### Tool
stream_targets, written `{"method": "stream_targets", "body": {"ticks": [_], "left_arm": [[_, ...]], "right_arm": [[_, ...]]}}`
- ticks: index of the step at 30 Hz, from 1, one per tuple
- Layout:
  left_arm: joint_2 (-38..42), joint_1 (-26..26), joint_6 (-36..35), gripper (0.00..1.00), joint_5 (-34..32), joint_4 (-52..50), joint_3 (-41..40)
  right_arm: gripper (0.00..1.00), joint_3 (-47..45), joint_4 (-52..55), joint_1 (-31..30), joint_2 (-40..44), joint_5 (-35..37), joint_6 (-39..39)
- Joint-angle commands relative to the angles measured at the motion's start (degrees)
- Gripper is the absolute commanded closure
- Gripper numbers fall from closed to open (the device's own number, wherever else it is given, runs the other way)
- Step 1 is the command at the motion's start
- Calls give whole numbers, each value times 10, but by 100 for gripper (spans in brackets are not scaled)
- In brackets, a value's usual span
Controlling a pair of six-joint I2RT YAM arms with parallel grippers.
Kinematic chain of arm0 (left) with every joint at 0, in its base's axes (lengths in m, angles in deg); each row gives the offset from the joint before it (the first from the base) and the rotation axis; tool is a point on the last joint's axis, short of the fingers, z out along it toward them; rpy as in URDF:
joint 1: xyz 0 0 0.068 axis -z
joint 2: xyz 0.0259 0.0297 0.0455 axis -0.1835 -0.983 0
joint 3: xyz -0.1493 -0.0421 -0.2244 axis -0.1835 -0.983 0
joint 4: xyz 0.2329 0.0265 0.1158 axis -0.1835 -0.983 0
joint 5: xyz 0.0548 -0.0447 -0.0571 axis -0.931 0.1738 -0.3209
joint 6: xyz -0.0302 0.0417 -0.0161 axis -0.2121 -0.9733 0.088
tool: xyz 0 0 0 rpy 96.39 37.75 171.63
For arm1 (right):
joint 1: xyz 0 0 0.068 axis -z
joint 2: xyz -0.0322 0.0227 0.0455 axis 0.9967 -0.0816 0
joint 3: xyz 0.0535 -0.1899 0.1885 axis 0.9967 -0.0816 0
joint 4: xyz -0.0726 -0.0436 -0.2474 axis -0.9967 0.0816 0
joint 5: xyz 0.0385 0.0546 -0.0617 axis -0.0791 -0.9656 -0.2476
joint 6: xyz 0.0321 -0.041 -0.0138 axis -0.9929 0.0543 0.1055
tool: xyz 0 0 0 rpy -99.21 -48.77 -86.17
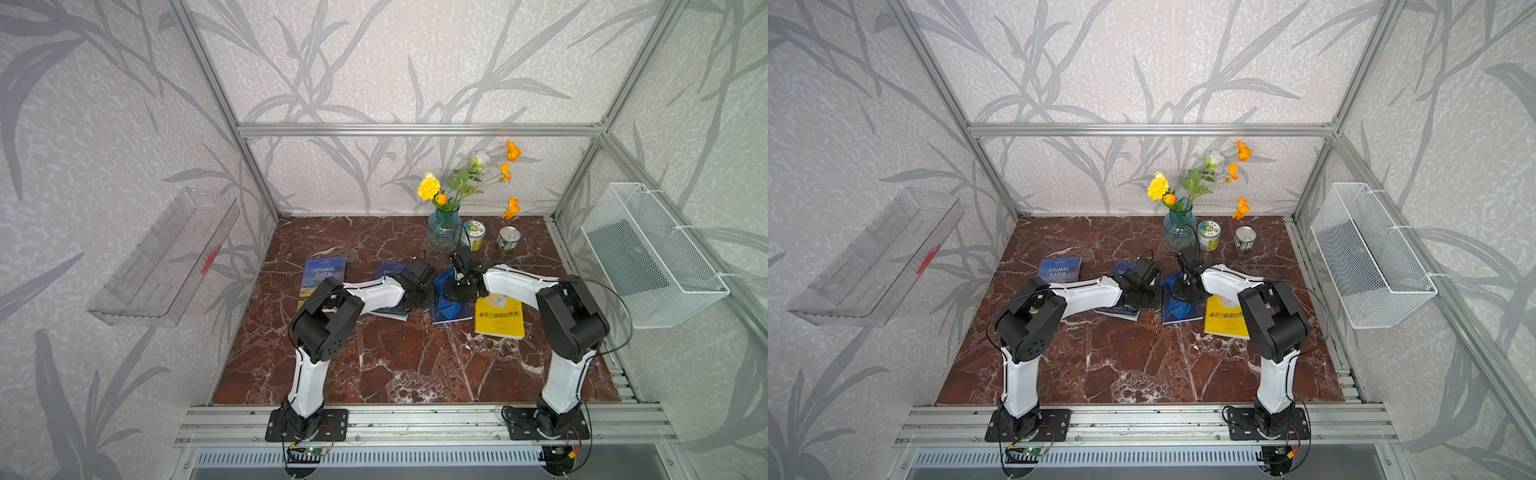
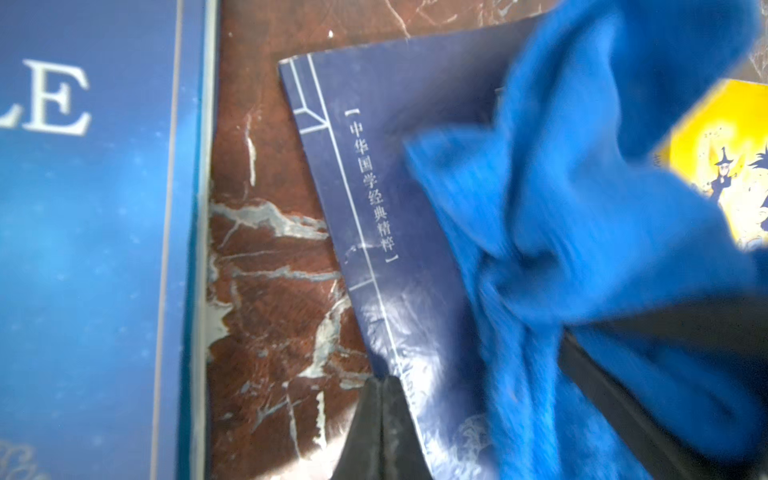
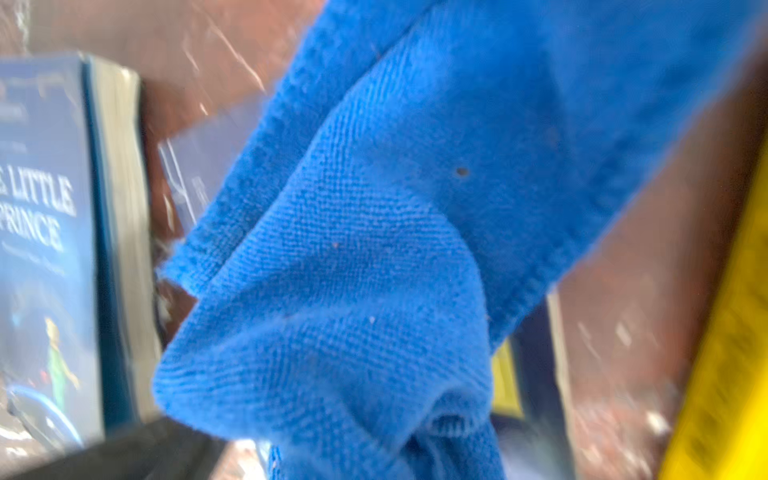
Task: Wipe the cover of the book
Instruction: Wipe the dirt from the cover of the book.
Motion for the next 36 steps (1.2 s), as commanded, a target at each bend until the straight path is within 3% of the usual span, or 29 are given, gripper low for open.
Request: {"method": "stream_targets", "body": {"ticks": [1, 6, 15, 21, 36], "left_arm": [[-34, 3, -1, 98, -5, -73, -16], [-37, 3, -1, 98, -2, -72, -15], [-41, 5, -9, 98, -10, -79, -10], [-43, 5, -9, 99, -9, -79, -8], [-44, 5, 2, 98, 17, -71, -13]], "right_arm": [[95, -102, 102, -5, 3, 41, -2], [94, -93, 101, 9, 9, 40, -2], [94, 138, 168, 53, -147, 40, 15], [94, 220, 208, 55, -198, 51, 39], [94, -78, 124, -12, -7, 73, -1]]}}
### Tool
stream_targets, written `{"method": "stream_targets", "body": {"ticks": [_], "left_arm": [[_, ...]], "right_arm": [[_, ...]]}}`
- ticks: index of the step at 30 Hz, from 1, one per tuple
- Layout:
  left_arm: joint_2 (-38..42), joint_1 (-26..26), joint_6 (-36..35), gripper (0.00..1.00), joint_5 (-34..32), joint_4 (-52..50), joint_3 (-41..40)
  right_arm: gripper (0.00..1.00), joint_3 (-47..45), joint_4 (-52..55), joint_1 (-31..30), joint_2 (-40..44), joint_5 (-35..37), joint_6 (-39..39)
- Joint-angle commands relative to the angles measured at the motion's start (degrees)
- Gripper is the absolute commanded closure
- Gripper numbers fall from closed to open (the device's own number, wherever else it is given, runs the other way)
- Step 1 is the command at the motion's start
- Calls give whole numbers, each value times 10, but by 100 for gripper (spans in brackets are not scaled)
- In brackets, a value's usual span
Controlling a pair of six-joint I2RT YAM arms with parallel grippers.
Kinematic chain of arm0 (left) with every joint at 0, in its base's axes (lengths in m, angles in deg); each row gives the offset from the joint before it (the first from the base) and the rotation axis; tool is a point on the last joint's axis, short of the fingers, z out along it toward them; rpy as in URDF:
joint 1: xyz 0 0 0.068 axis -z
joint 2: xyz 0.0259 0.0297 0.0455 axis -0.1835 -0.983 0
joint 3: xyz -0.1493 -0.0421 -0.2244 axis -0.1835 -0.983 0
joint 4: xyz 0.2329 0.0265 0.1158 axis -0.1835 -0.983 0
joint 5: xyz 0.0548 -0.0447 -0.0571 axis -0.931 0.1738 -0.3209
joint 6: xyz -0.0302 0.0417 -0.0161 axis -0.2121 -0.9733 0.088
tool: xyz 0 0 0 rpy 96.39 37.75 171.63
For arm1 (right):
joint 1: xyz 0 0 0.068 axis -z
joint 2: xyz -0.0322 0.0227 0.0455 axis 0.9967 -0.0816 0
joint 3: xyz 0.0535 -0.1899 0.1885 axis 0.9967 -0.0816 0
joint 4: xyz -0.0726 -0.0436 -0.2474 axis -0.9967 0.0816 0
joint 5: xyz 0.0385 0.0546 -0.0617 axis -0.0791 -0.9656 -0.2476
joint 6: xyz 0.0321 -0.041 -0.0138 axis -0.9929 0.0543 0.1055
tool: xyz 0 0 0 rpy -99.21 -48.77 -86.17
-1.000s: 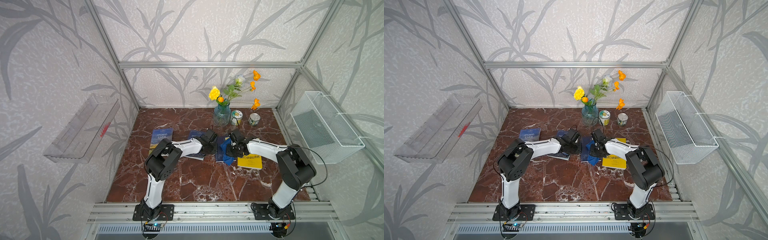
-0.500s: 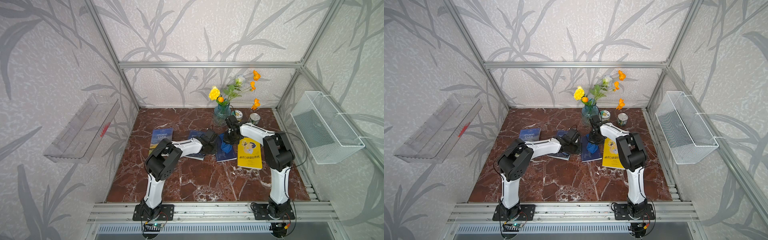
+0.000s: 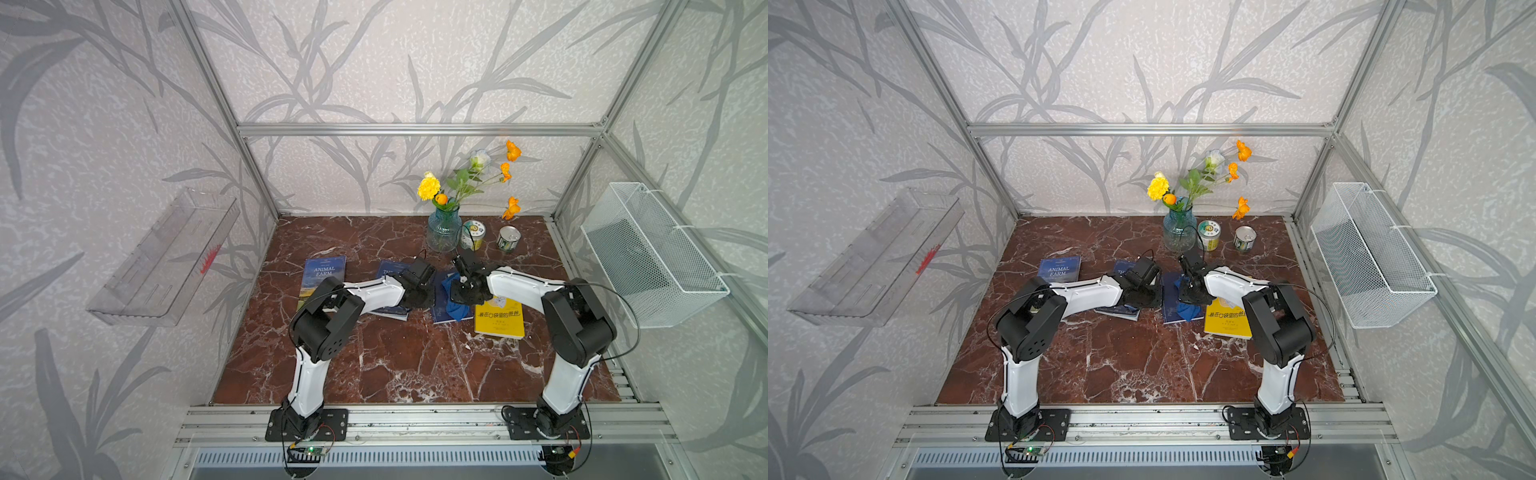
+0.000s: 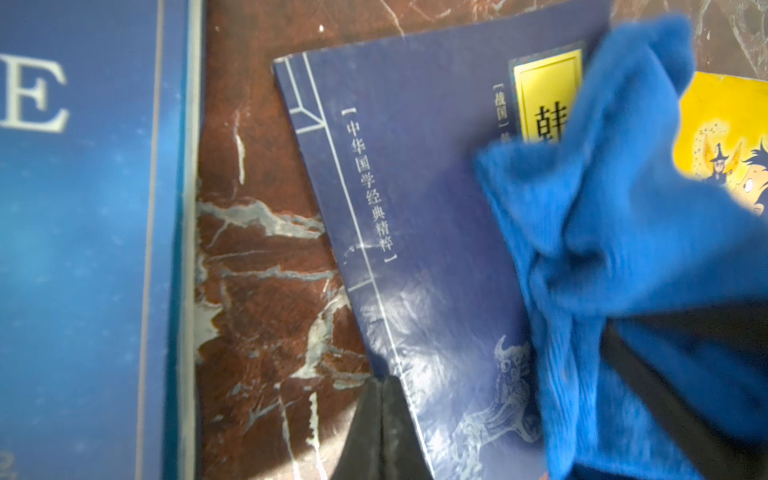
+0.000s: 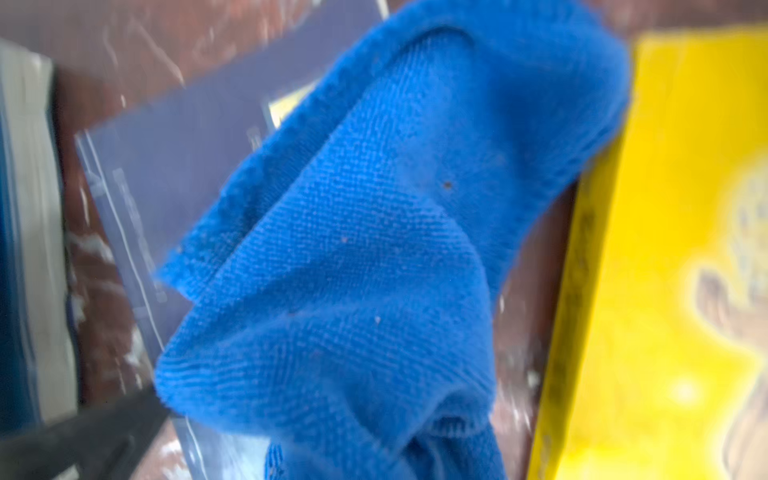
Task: Wipe the cover of the book
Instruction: Wipe the dirt from the cover of the book.
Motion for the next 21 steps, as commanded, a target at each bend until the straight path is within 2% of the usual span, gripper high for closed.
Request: {"method": "stream_targets", "body": {"ticks": [1, 5, 11, 15, 18, 21], "left_arm": [[-40, 4, 2, 98, 7, -68, -17], [-41, 4, 2, 98, 6, -67, -16], [-44, 7, 3, 98, 12, -61, -16], [-38, 7, 0, 98, 6, -64, -16], [-35, 7, 0, 98, 4, -64, -18], [-32, 7, 0, 98, 4, -65, -22]], "right_arm": [[94, -81, 97, -11, -11, 8, -25], [94, -71, 83, -15, -20, 0, -29], [94, 105, 128, -14, -153, 8, -5], [94, 185, 150, -15, -212, -5, -9], [94, 171, 142, -16, -210, -16, -12], [94, 101, 122, -15, -164, -13, -10]]}}
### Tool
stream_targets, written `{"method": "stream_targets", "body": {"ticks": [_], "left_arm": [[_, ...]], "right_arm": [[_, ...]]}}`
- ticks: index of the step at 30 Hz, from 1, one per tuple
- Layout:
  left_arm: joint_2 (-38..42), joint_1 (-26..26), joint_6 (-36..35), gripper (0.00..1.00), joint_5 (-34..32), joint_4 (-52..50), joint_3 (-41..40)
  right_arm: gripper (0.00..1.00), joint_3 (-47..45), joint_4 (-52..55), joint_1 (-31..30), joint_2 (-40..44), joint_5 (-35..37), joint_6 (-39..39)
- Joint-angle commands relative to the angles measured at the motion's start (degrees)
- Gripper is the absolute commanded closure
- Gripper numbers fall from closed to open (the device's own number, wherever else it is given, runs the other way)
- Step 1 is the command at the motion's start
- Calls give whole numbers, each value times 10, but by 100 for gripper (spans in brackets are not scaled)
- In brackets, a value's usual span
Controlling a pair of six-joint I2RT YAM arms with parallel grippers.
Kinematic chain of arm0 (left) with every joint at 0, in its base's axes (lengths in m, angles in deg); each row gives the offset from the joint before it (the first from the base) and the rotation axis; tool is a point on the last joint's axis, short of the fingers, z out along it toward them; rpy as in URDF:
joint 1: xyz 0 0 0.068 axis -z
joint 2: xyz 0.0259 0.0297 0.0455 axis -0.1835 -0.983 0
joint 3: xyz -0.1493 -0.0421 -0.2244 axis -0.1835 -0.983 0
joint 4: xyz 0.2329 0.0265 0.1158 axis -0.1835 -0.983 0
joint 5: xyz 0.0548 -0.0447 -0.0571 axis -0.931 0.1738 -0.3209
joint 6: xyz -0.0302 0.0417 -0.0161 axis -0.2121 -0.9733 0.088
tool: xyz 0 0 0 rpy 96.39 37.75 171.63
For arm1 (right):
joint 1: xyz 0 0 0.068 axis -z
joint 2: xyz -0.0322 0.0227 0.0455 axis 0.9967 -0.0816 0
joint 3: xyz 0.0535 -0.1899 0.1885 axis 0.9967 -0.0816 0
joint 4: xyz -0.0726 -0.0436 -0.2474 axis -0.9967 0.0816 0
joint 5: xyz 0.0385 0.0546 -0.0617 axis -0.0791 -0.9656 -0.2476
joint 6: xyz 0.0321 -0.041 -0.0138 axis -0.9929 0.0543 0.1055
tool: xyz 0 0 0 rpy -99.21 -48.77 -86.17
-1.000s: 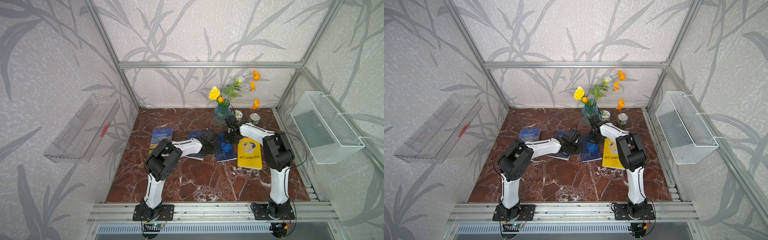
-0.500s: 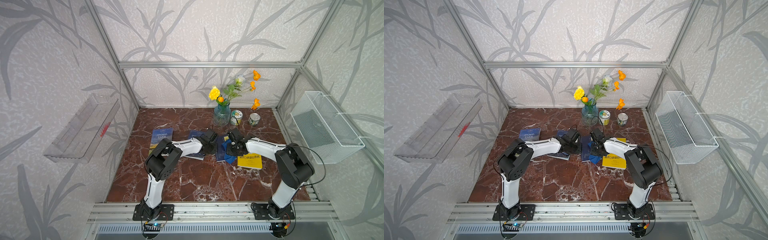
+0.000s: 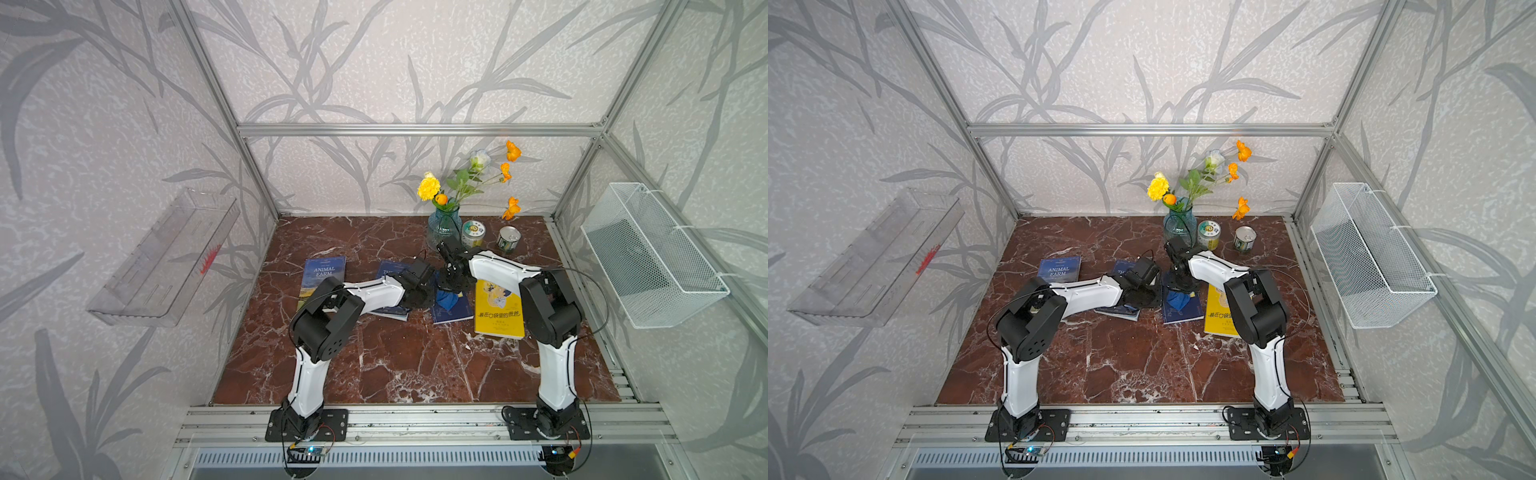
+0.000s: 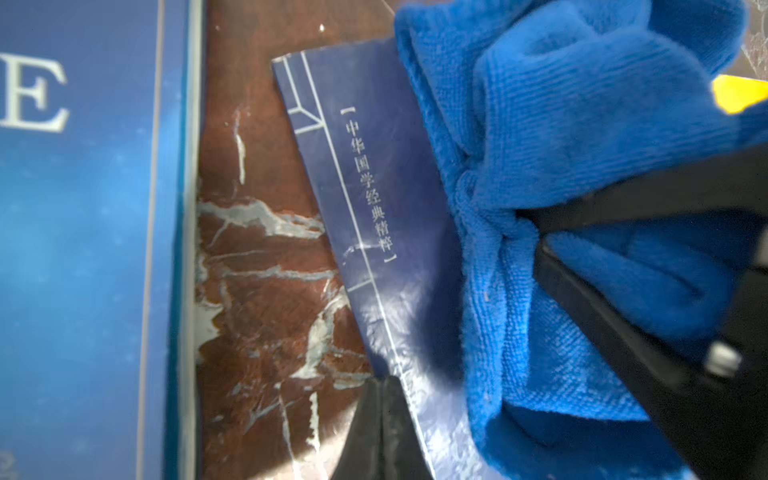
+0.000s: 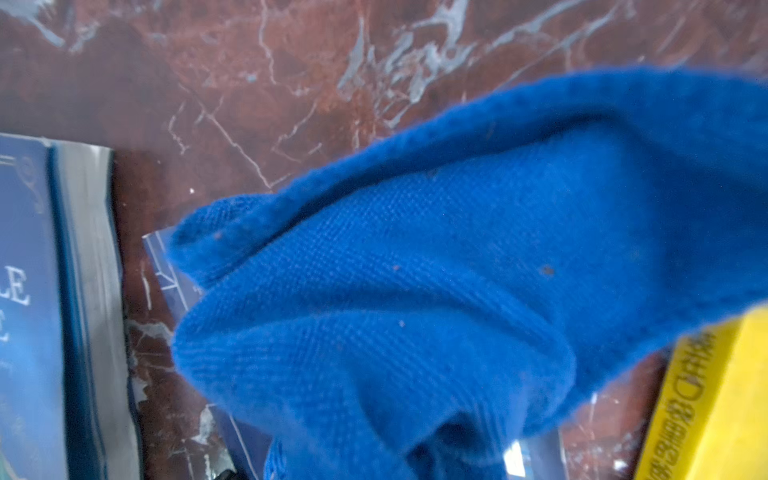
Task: Wipe the cover of the book
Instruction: Wipe the dirt from the cover of the book.
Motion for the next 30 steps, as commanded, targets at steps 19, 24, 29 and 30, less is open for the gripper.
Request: {"method": "stream_targets", "body": {"ticks": [19, 24, 29, 30], "left_arm": [[-27, 6, 1, 98, 2, -65, -23], [-28, 6, 2, 98, 0, -62, -26], [-24, 6, 3, 98, 2, -51, -31], [-20, 6, 0, 98, 4, -50, -33]], "right_arm": [[94, -44, 13, -14, -83, -68, -13], [94, -50, -9, 10, -72, -75, -17], [94, -81, -39, 29, -19, -92, 2], [94, -82, -44, 30, -12, -99, 6]]}}
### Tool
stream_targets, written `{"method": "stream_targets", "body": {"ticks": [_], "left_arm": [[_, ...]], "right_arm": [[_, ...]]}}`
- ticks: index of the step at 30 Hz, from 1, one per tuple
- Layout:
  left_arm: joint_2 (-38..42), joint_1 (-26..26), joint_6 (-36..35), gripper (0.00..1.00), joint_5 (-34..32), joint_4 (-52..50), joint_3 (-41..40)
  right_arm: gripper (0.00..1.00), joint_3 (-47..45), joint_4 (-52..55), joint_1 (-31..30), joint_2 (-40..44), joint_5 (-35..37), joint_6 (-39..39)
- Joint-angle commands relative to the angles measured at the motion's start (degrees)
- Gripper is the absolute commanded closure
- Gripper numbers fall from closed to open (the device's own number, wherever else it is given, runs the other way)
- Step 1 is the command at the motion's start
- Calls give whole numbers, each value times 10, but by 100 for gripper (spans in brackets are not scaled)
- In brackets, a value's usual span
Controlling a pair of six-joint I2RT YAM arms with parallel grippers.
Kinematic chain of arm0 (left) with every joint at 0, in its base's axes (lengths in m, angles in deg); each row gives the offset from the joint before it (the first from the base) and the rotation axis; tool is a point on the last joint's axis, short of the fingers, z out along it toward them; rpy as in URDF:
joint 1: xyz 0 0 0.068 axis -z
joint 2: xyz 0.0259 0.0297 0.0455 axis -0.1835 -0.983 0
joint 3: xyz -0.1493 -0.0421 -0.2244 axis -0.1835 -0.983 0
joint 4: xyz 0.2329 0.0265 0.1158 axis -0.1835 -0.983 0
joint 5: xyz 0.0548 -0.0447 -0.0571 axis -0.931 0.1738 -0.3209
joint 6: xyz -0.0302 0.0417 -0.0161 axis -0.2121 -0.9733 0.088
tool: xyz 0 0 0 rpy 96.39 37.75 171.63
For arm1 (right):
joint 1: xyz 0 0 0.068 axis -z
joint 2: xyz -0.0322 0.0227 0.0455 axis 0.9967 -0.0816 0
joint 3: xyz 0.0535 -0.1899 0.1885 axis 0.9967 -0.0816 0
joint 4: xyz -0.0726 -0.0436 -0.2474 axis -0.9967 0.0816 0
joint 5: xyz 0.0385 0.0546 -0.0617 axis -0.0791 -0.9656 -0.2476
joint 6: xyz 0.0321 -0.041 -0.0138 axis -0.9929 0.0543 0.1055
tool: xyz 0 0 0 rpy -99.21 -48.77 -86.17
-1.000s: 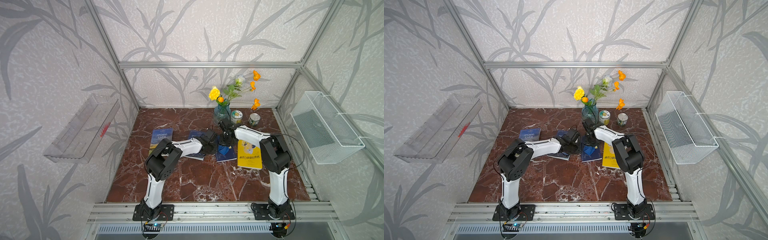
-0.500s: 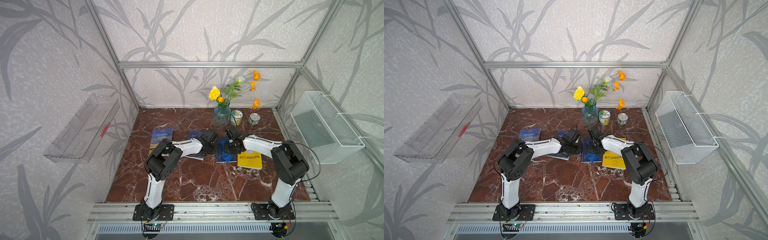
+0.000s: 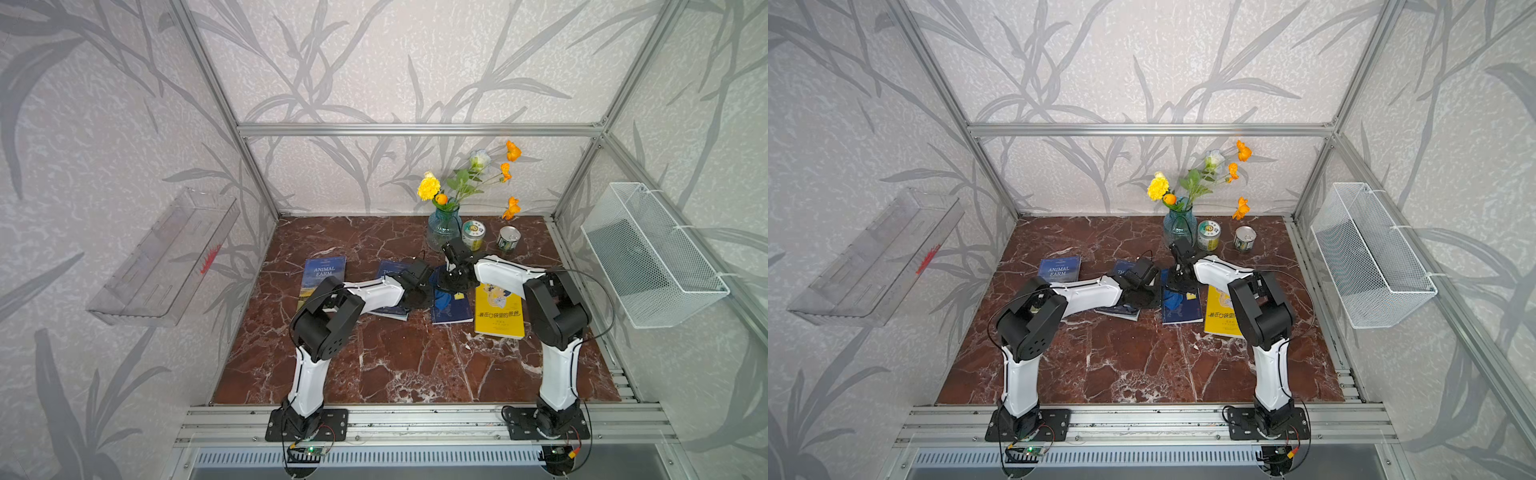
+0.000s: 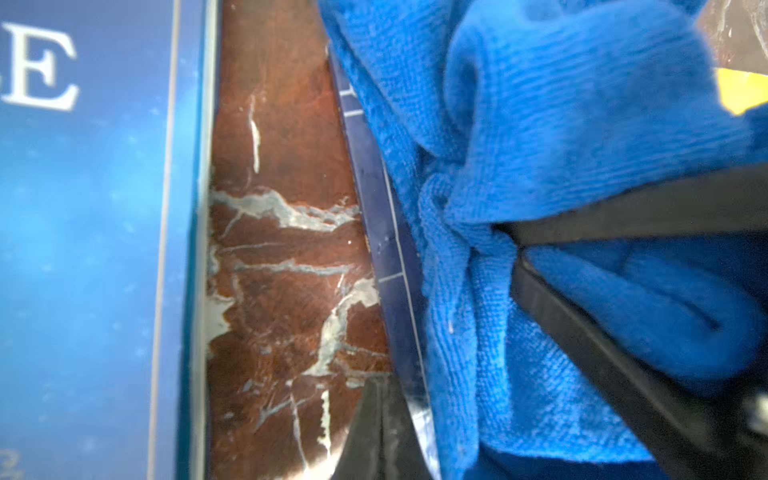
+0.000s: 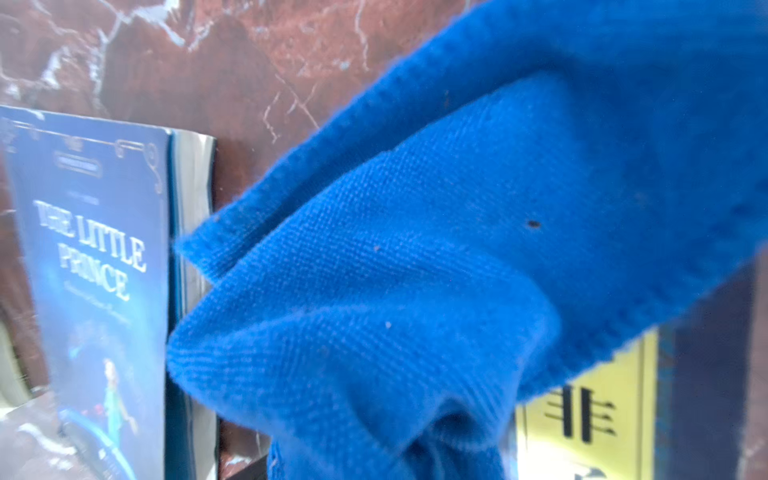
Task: Wipe the cover of the book
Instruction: Wipe the dirt from the cover of the book.
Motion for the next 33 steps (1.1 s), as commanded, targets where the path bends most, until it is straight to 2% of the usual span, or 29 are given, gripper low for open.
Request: {"method": "stream_targets", "body": {"ticks": [1, 6, 11, 13, 17, 19, 25, 33], "left_arm": [[-14, 9, -9, 98, 2, -50, -28], [37, 8, -15, 96, -16, -59, -29], [106, 5, -12, 89, -53, -125, 21], [131, -3, -10, 82, -85, -163, 45], [166, -48, -14, 58, -144, -204, 60], [173, -81, -15, 54, -147, -210, 51], [165, -182, -11, 52, -141, -221, 6], [161, -225, -8, 52, -143, -175, -91]], "right_arm": [[94, -40, 42, 9, -22, -1, 29], [94, -34, 29, 13, 6, -46, 57], [94, -32, 33, 15, 69, -63, 74], [94, -32, 34, 15, 100, -70, 83], [93, -19, 70, 15, 144, -70, 111], [93, -17, 87, 14, 159, -69, 124], [92, -32, 116, 3, 206, -66, 157], [92, -12, 127, -18, 217, -75, 174]]}}
